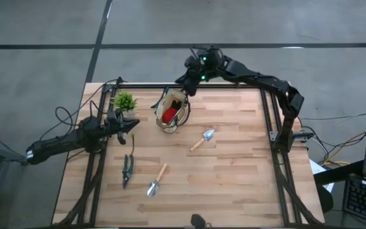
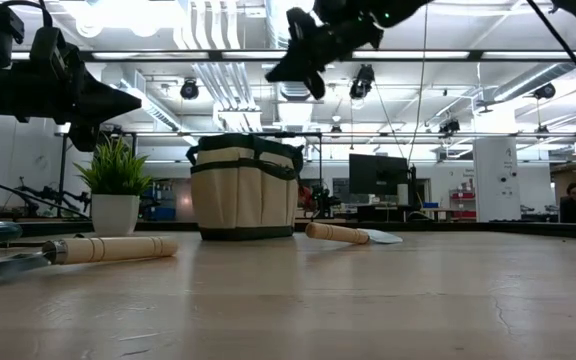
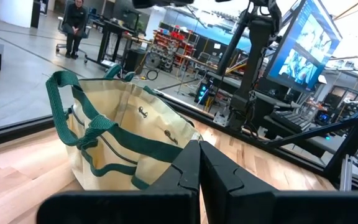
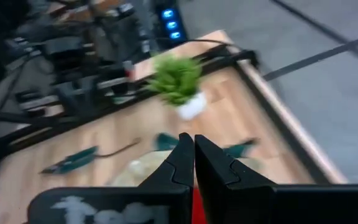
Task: Pick & Place Garden tools in Gardening bag
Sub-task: Put the green shear scissor into the green gardening bag
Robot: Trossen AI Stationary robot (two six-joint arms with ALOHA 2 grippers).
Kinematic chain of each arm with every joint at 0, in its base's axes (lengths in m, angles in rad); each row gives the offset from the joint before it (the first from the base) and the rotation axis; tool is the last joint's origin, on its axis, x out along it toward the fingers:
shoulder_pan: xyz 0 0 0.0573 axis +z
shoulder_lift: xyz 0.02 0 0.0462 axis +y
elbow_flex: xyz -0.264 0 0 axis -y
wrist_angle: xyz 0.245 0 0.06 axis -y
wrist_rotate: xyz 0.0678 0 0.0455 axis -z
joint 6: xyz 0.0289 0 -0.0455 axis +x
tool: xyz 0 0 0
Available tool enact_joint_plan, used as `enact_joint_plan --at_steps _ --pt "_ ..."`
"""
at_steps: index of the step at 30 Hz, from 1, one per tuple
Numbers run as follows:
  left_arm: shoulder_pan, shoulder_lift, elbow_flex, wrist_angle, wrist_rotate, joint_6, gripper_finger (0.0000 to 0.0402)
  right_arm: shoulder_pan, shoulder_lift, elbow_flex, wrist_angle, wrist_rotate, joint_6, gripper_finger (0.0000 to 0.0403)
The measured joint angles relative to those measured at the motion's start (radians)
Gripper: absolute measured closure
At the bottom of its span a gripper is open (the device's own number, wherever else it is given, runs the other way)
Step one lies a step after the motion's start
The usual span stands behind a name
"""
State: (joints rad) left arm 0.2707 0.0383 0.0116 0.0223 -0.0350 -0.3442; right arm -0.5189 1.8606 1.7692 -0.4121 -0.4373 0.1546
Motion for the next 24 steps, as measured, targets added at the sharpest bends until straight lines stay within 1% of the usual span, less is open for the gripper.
enact_joint_plan --at_steps 7,11,13,15,17,18,20,23,24 --pt "0.000 0.000 0.000 0.000 0.000 0.000 0.0396 0.073 -0.017 0.028 -0.025 0.002 0.109 0.0394" --pt "0.000 0.000 0.000 0.000 0.000 0.000 0.0396 0.121 -0.044 0.023 -0.065 0.004 0.134 0.0394" --pt "0.000 0.000 0.000 0.000 0.000 0.000 0.0396 0.147 -0.060 0.022 -0.080 0.027 0.148 0.0394" --pt "0.000 0.000 0.000 0.000 -0.002 0.001 0.0396 0.176 -0.075 0.022 -0.091 0.077 0.182 0.0394" --pt "0.000 0.000 0.000 0.006 -0.041 0.009 0.0396 0.206 -0.090 0.022 -0.110 0.127 0.210 0.0394" --pt "0.000 0.001 0.000 0.015 -0.075 -0.020 0.0396 0.221 -0.096 0.021 -0.120 0.153 0.225 0.0394" --pt "0.000 0.002 0.000 0.047 -0.119 -0.134 0.0396 0.253 -0.113 0.016 -0.133 0.198 0.243 0.0394" --pt "0.000 0.000 0.000 0.110 -0.140 -0.309 0.0396 0.302 -0.139 0.010 -0.147 0.259 0.257 0.0394" --pt "0.000 0.000 0.000 0.118 -0.142 -0.346 0.0396 0.318 -0.146 0.010 -0.159 0.276 0.258 0.0394"
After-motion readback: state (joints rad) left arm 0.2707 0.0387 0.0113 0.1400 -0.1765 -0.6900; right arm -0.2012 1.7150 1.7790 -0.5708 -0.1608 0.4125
